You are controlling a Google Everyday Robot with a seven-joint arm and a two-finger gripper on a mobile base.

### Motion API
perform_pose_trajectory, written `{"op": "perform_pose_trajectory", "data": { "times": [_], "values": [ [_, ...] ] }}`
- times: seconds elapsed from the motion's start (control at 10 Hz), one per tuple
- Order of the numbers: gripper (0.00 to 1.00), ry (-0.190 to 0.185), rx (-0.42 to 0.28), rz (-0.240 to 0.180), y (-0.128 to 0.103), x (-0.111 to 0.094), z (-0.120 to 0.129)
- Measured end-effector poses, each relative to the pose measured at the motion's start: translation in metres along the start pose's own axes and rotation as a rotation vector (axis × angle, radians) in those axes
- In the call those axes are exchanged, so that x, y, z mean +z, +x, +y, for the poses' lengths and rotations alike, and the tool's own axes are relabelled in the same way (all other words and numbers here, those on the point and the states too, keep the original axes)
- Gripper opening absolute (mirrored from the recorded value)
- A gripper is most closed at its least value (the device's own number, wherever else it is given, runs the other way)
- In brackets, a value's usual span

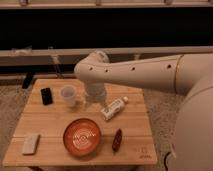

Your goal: Move the arm in a circular motion

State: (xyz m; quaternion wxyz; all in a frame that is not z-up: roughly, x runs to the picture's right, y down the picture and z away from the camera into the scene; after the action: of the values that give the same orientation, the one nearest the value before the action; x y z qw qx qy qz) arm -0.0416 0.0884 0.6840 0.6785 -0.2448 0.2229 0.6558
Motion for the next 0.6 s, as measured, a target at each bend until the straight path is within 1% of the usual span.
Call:
{"op": "perform_pose_trajectory", "data": {
  "times": [0.3, 0.4, 0.6],
  "values": [
    [0.65, -0.005, -0.009, -0.005, -0.0097, -0.0015, 0.0010],
    [0.65, 0.002, -0.004, -0.005, -0.0068, -0.0014, -0.0037],
    [0.65, 0.001, -0.002, -0.006, -0.0011, -0.0024, -0.0024]
  ]
}}
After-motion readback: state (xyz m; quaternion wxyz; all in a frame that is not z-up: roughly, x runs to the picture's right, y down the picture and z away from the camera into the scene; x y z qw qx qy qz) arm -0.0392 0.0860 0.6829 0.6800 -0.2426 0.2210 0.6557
